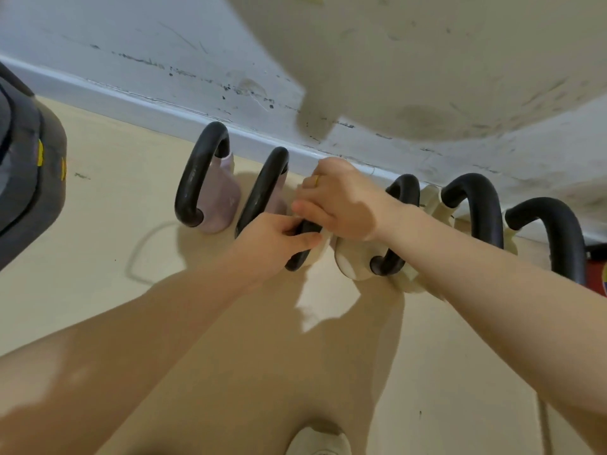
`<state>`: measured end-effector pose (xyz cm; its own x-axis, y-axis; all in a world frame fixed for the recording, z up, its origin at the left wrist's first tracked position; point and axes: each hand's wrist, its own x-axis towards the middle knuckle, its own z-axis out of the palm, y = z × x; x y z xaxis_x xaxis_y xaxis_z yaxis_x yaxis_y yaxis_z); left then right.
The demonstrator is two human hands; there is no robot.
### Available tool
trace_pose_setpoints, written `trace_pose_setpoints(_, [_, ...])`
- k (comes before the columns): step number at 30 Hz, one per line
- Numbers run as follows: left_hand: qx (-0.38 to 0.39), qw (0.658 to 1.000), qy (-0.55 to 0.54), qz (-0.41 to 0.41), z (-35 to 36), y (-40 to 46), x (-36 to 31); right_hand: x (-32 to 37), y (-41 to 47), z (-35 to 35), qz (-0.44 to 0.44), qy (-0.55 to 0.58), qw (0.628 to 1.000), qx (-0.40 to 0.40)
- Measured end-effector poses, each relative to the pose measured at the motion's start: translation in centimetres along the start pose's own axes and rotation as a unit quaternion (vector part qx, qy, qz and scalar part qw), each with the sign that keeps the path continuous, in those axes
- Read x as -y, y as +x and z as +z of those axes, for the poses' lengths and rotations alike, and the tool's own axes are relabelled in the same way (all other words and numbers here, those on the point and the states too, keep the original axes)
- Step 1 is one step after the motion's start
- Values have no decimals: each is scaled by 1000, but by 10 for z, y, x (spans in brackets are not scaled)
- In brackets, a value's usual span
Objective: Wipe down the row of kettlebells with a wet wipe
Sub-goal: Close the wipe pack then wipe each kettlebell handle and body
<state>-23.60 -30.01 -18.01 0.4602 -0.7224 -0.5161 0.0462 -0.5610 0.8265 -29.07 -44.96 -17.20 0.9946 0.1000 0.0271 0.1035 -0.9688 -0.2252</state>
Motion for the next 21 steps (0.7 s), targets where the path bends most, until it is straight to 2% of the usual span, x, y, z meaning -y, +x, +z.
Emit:
trace_pose_setpoints(1, [0,1000,-11,-4,0,-1,2,-1,-4,1,-29,8,1000,-1])
trace_pose_setpoints(2, [-1,1000,-22,-7,1,-4,2,-5,-4,-2,-17,27,999,-1])
trace_pose_setpoints(6, [-10,999,-39,-12,3,-5,1,-16,7,-5,209,123,970,6])
trace_pose_setpoints(7, [-13,999,-33,-10,3,-4,1,-12,11,-7,213,102,971,29])
trace_pose_setpoints(9, [-16,999,-34,-8,3,-2,1,1,15,-8,147,11,987,58])
trace_pose_setpoints(10, [-16,999,-42,-8,4,-3,0,3,15,-9,124,4,990,69])
trace_pose_setpoints(11, [-17,998,-53,-8,5,-3,0,0,15,-10,139,28,987,79])
trace_pose_setpoints(12, [-17,998,-58,-9,7,-3,1,-4,16,-11,198,111,972,61])
trace_pose_setpoints(13, [-17,998,-56,-9,8,-2,0,-8,17,-11,277,223,934,29])
trace_pose_setpoints(14, [-18,999,-50,-7,9,-2,-1,-13,20,-8,357,333,873,-23])
trace_pose_setpoints(16, [-17,999,-35,-3,8,1,-3,-10,24,-5,494,484,713,-115])
trace_pose_setpoints(19, [-7,999,36,12,5,7,-8,-2,24,-5,591,614,490,-184])
trace_pose_setpoints(21, [0,996,80,27,6,10,-10,-3,22,-11,614,664,369,-216])
